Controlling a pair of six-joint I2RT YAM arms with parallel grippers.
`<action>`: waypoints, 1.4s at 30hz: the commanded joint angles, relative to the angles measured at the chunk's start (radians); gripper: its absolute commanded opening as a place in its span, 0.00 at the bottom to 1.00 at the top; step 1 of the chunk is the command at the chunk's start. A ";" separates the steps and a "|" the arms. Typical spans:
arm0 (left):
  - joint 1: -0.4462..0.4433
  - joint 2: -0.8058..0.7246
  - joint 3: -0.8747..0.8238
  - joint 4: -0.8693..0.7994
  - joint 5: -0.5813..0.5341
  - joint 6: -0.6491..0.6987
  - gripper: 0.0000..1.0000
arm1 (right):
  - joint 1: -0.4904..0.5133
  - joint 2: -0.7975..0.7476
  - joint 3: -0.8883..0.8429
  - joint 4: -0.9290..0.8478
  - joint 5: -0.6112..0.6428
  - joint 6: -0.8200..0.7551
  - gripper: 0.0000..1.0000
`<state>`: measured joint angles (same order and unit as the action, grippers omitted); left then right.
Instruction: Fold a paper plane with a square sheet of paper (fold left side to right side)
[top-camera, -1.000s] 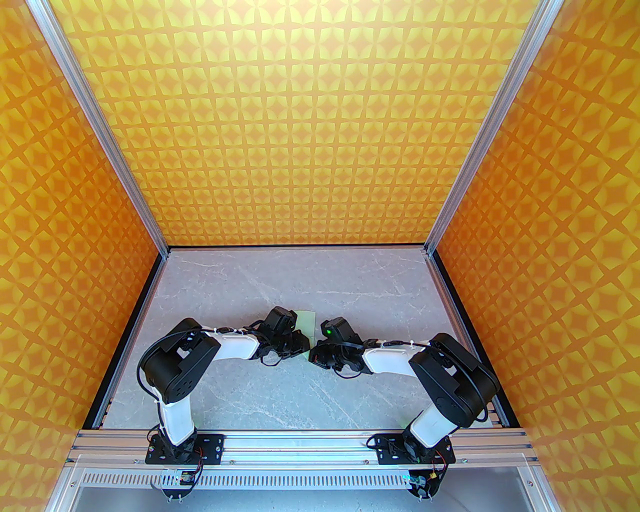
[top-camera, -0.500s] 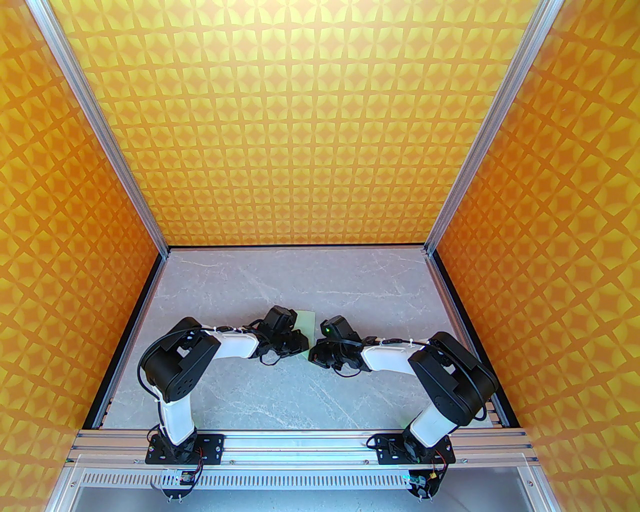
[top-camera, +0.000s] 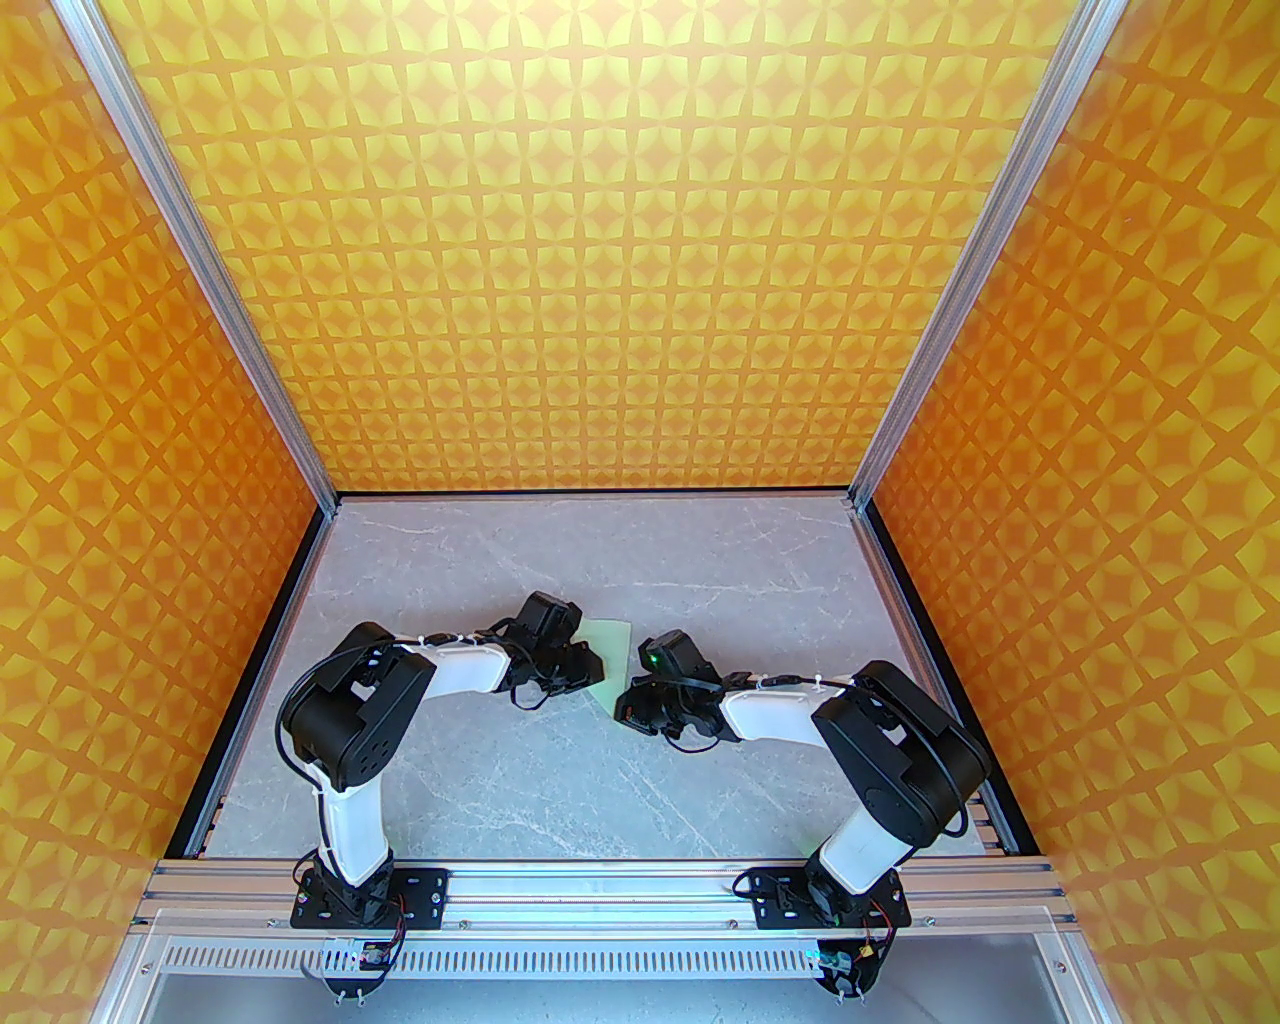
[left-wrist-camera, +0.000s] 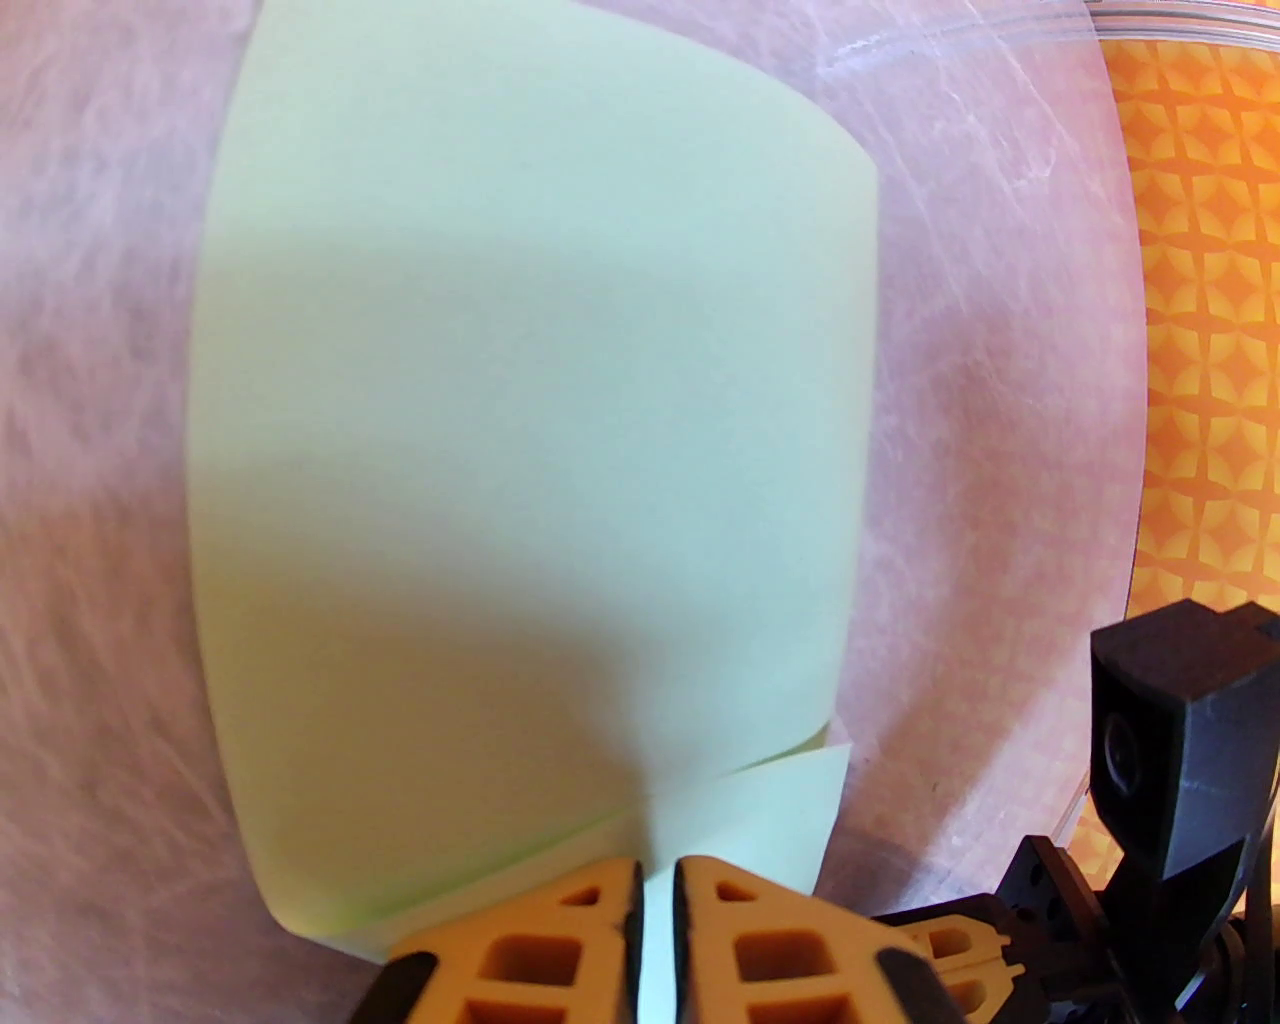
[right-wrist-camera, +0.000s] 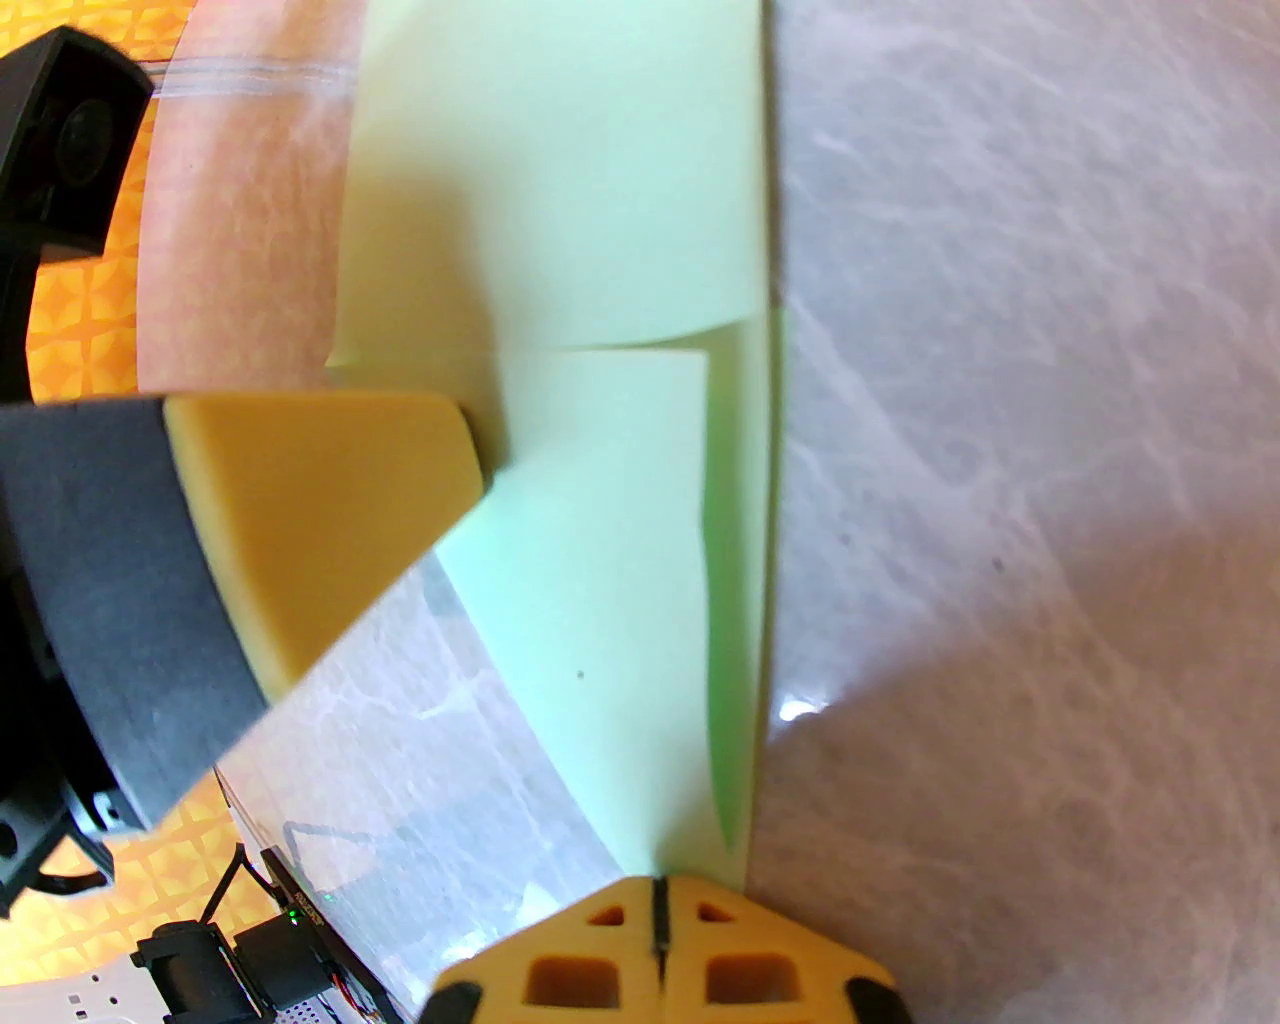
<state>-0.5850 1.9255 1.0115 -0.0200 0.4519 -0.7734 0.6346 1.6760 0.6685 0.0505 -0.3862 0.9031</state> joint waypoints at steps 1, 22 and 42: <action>0.051 0.046 0.029 -0.058 -0.082 0.060 0.17 | 0.005 0.083 -0.066 -0.223 0.075 -0.018 0.00; 0.211 0.099 0.150 -0.155 -0.063 0.158 0.17 | 0.004 0.047 -0.068 -0.230 0.079 -0.013 0.00; 0.044 -0.122 0.065 -0.094 -0.014 0.015 0.18 | -0.056 -0.094 0.166 -0.290 0.088 -0.127 0.11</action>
<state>-0.5148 1.7981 1.0962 -0.1421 0.4397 -0.7158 0.6029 1.5879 0.8047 -0.2142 -0.3206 0.8120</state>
